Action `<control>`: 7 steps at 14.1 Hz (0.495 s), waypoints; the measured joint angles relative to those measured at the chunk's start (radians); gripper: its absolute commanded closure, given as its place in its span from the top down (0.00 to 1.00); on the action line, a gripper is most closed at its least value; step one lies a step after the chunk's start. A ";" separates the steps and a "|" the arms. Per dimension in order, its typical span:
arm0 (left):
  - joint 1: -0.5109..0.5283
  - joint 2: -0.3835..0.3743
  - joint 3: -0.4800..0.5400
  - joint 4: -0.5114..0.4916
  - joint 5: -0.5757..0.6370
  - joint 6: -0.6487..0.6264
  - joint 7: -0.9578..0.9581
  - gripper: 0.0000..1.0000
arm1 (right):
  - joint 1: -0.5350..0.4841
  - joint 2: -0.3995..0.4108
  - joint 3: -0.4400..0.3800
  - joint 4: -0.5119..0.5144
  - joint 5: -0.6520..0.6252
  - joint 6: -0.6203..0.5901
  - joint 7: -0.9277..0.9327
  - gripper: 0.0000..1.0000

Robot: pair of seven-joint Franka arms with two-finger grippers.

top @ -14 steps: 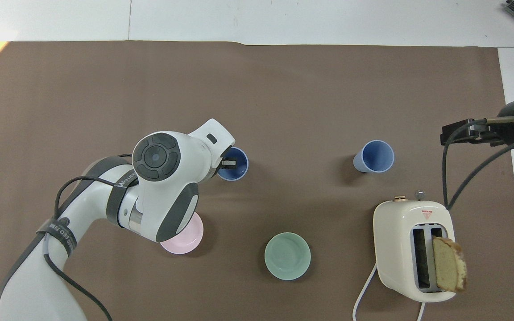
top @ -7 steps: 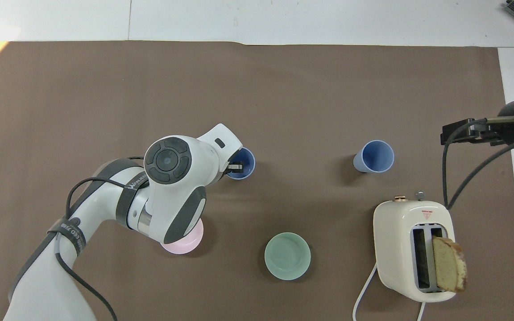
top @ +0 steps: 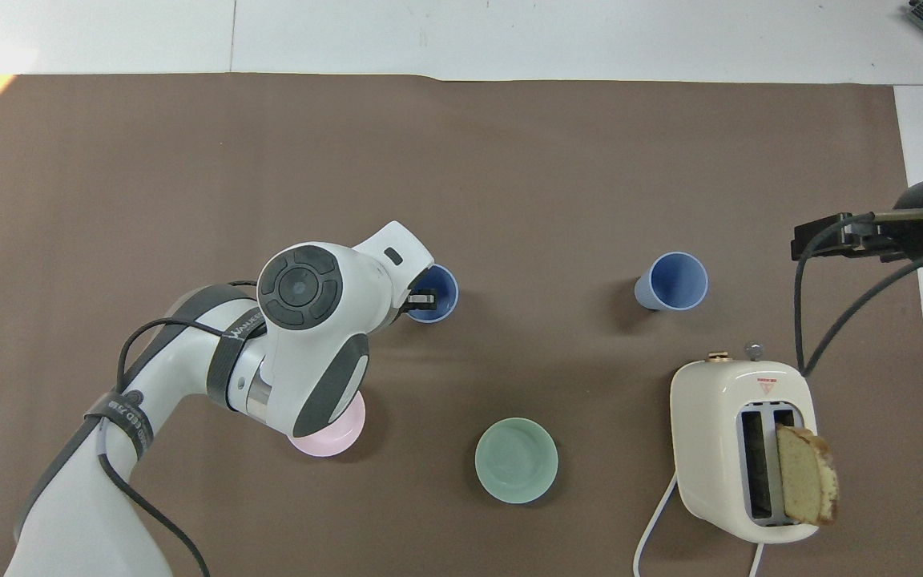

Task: Stack blue cups with both arms
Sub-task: 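Lower the blue cup onto the table and open the left gripper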

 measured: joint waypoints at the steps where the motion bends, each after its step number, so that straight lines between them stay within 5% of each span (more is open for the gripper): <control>1: 0.017 -0.016 0.001 0.004 0.000 -0.027 0.020 1.00 | 0.000 0.000 0.000 0.000 0.000 0.000 0.000 1.00; 7: 0.189 -0.209 0.007 0.025 0.001 -0.302 0.260 1.00 | 0.005 -0.001 0.002 -0.047 0.003 0.019 0.000 1.00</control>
